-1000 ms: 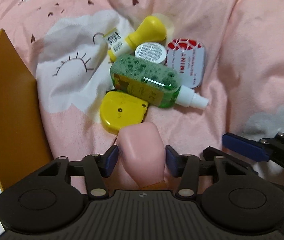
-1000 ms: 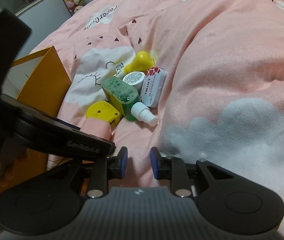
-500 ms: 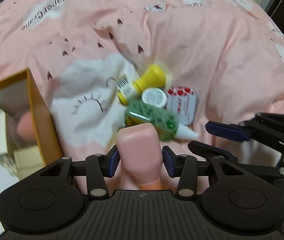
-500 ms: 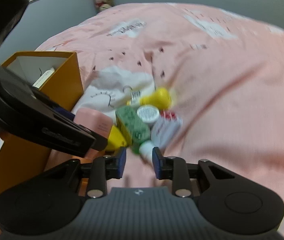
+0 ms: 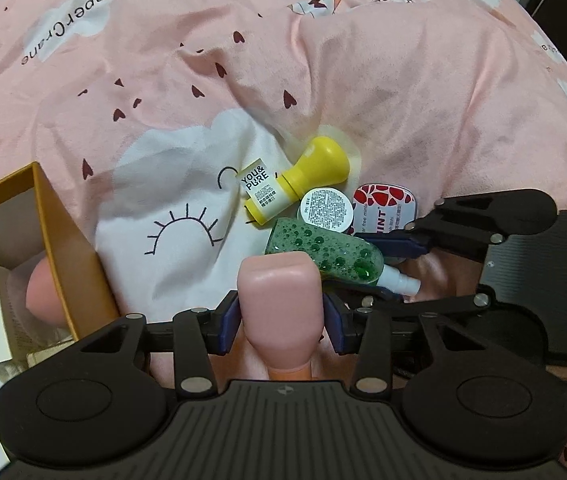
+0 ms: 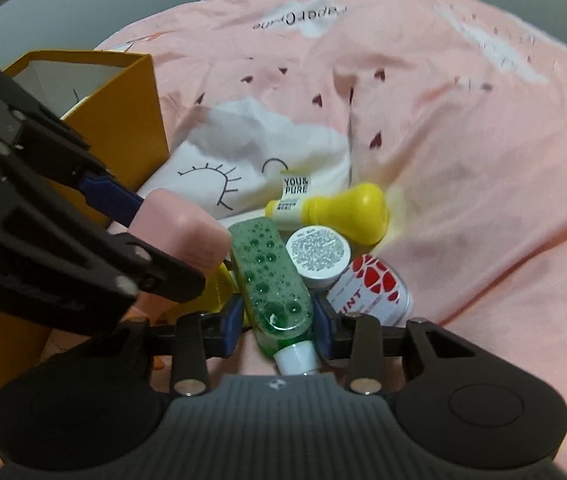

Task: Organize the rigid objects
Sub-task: 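Grasp the pink bottle with left gripper while right moves to the green soap bottle, then grasp the green soap bottle with right gripper and lift both bottles toward the box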

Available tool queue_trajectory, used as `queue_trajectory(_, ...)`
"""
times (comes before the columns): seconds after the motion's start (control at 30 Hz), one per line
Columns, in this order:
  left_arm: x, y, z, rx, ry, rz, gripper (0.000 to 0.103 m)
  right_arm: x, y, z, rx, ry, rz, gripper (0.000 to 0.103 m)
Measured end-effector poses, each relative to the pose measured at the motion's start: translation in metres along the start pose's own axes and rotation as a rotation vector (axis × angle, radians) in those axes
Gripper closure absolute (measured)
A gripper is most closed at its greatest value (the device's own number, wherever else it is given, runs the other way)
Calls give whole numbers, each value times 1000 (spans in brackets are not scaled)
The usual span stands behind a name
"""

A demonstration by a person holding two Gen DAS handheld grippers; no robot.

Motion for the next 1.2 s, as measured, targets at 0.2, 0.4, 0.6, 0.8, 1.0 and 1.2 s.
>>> queue_trajectory(0.2,6,-5,-3,34,-15,29,54,6,-1,-8,-10,33,91,72)
queue_trajectory(0.4,30,-27,-13,120,23,69,54,38,4,-47,31,66,256,73)
queue_trajectory(0.6,49,-40,6,115,73,62,54,69,15,-64,21,79,366,73)
queue_trajectory(0.8,48,-37,17,44,54,-1,55,78,5,-58,-16,37,417,72)
queue_trajectory(1.0,41,-27,27,9,155,-65,51,73,9,-49,-18,22,359,71)
queue_trajectory(1.2,36,-14,39,55,207,-157,55,72,4,-45,-37,3,356,73)
Point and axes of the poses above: each gripper's, at about its wrist camera, not at the fingertips, and z roughly the way its jaws point, y to its left, x to its underside, the point moved 3 cm from there along z, roughly the way its jaws point, and after that the axes turned 15 degrees about -z, right-handed, at the moved point
